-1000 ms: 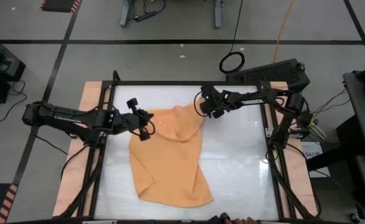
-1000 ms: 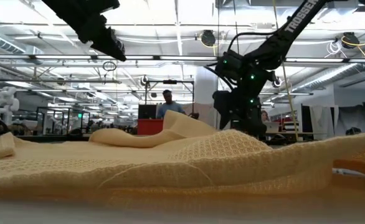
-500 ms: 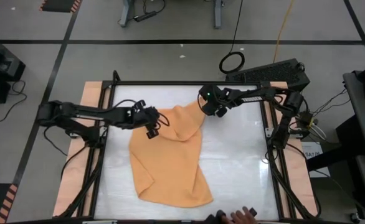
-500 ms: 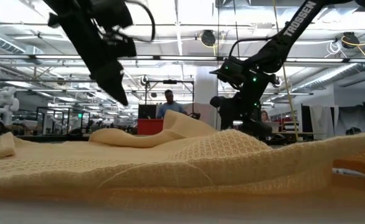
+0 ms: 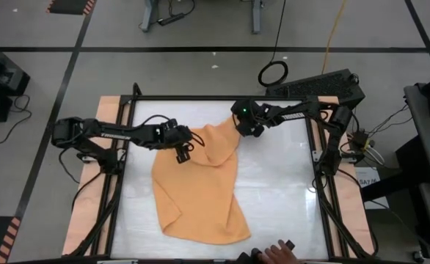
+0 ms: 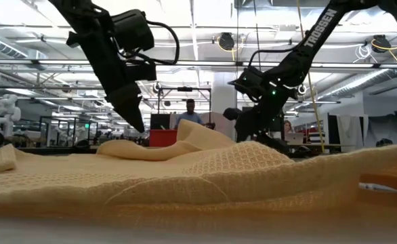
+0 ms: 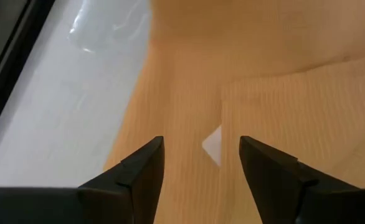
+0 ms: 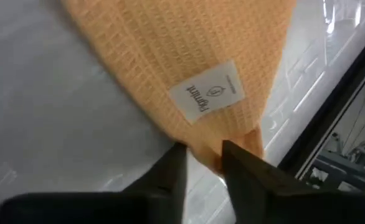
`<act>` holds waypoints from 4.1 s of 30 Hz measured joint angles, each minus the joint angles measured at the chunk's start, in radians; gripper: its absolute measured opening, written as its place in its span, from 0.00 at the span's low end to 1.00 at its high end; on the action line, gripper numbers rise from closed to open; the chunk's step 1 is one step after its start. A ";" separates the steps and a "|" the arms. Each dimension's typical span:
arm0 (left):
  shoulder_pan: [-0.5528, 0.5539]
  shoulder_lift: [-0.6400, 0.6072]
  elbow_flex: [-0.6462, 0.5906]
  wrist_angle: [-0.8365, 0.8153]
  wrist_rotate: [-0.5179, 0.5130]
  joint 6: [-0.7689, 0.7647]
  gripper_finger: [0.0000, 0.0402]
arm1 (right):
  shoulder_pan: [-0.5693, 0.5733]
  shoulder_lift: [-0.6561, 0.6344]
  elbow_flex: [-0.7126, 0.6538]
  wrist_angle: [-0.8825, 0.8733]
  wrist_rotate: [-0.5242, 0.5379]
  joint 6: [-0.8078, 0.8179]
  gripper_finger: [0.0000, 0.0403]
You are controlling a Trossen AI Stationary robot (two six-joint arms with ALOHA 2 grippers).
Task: Roll towel
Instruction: Roll the yellow towel
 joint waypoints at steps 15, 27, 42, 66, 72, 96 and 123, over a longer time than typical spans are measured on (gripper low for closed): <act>0.196 0.050 0.000 0.020 0.367 0.043 0.53 | 0.124 -0.091 -0.004 -0.146 0.160 0.344 0.01; 0.212 0.144 0.000 0.053 0.404 0.111 0.72 | 0.178 -0.121 -0.004 -0.169 0.180 0.421 0.00; 0.116 0.104 0.000 0.184 0.260 0.259 0.04 | 0.244 -0.231 -0.003 -0.290 0.340 0.660 0.00; 0.153 0.238 0.004 0.165 0.353 0.167 0.66 | 0.310 -0.546 -0.003 -0.383 0.333 0.923 0.00; 0.145 0.261 0.003 0.237 0.345 0.215 0.31 | 0.310 -0.546 -0.003 -0.383 0.334 0.927 0.00; 0.130 0.119 0.000 0.265 0.230 0.268 0.42 | 0.361 -0.547 -0.003 -0.554 0.180 1.241 0.00; 0.258 0.307 0.003 0.447 0.311 0.435 0.38 | 0.386 -0.547 -0.003 -0.507 0.180 1.230 0.00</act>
